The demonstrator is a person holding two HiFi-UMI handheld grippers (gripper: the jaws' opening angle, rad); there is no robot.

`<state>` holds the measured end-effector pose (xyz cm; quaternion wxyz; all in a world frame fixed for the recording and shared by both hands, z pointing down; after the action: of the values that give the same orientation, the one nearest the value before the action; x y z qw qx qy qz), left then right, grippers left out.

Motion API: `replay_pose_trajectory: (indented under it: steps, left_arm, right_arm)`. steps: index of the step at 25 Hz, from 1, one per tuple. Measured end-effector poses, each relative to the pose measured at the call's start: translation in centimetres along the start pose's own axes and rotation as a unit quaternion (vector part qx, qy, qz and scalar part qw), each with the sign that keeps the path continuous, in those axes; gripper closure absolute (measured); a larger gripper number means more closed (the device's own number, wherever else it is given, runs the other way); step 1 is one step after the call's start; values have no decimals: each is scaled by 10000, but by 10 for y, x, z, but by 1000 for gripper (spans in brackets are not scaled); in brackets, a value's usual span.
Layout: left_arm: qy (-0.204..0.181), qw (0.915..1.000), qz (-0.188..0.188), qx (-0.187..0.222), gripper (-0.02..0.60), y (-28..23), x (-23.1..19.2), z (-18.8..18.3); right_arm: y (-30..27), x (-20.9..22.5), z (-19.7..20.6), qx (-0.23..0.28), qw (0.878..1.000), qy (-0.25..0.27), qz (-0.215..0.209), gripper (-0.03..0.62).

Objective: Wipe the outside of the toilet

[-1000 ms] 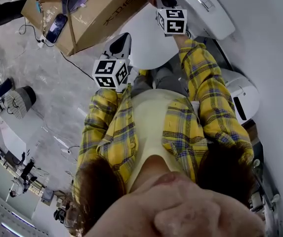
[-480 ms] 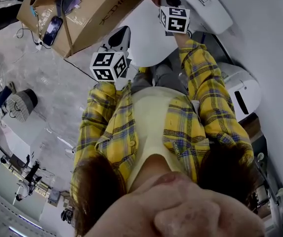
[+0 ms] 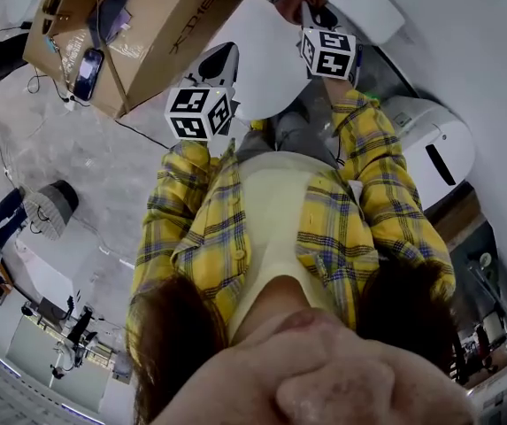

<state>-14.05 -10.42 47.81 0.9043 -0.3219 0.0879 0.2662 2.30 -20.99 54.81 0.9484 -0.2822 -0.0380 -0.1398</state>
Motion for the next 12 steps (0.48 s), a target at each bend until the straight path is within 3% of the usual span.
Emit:
replay_pose_trajectory:
  steps: [12]
  left_arm:
    - [-332, 9982, 490, -77, 574, -19, 26, -6]
  right_arm:
    - [62, 53, 28, 10, 9977, -194, 644, 517]
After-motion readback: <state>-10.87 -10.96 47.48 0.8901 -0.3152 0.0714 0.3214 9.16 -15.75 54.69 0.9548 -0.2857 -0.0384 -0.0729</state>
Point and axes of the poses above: the fingertips, and each gripper's own axes: y backward along the fingers, x to its right, z out of its underside, the point moved 1 cm from there along y, backward along the fingers, and after that the axes turned 2 degrees about z, right-handed, at the moved point
